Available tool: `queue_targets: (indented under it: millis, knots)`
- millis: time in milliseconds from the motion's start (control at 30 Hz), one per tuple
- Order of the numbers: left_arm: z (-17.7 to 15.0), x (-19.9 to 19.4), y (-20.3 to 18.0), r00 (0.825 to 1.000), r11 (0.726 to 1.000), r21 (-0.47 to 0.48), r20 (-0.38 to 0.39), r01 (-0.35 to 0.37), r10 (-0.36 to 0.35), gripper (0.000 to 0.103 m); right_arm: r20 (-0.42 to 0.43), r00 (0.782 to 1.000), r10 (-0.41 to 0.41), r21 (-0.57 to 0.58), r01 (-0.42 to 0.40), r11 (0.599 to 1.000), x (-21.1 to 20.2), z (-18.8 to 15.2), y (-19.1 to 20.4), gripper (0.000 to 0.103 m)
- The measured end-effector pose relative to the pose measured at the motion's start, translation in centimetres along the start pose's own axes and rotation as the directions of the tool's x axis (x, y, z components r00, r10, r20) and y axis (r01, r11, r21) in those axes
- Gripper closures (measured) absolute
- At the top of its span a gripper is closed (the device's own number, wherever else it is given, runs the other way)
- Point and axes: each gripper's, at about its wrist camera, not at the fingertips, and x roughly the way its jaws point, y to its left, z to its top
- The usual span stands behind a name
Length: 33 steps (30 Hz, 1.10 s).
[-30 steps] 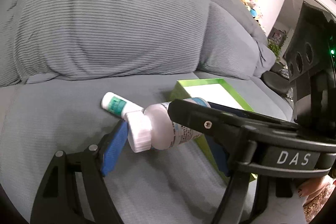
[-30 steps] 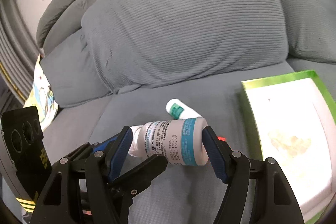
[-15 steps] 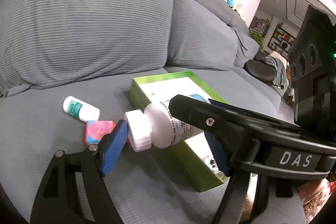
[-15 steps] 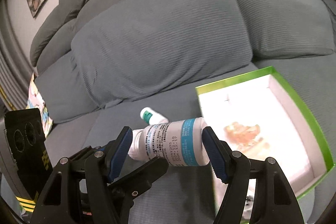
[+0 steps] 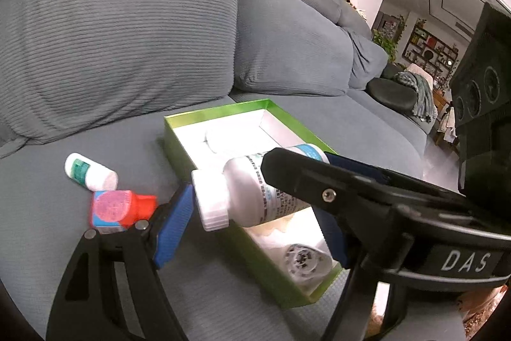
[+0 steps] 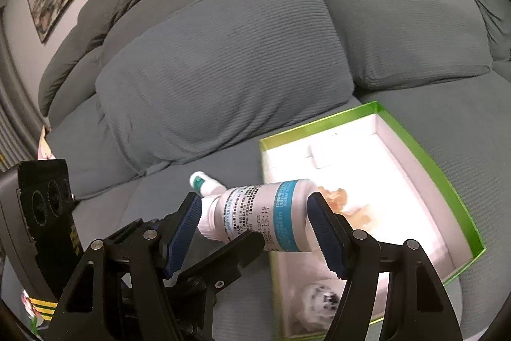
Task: Organize rigid objects
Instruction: 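Lift the pill bottle with the right gripper and lower it over the box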
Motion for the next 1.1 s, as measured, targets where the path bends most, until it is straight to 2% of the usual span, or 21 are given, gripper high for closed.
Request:
queue_targets:
  millis: [533, 967, 1100]
  knots:
    - [-0.4, 3.9, -3.4, 0.997, 0.999, 0.01, -0.063, 0.039, -0.038, 0.03, -0.038, 0.998, -0.042, 0.124, 0.046, 0.991, -0.5, -0.6, -5.8, 0.031]
    - [-1.4, 5.8, -4.3, 0.99, 0.998, -0.01, -0.129, 0.055, -0.056, 0.03, -0.111, 0.99, -0.087, 0.184, 0.106, 0.977, 0.4, -0.9, -8.2, 0.031]
    - [-1.5, 5.8, -4.7, 0.992, 0.999, 0.017, -0.115, 0.047, -0.045, 0.03, -0.121, 0.989, -0.088, 0.2, 0.111, 0.974, 0.6, -1.0, -8.8, 0.031]
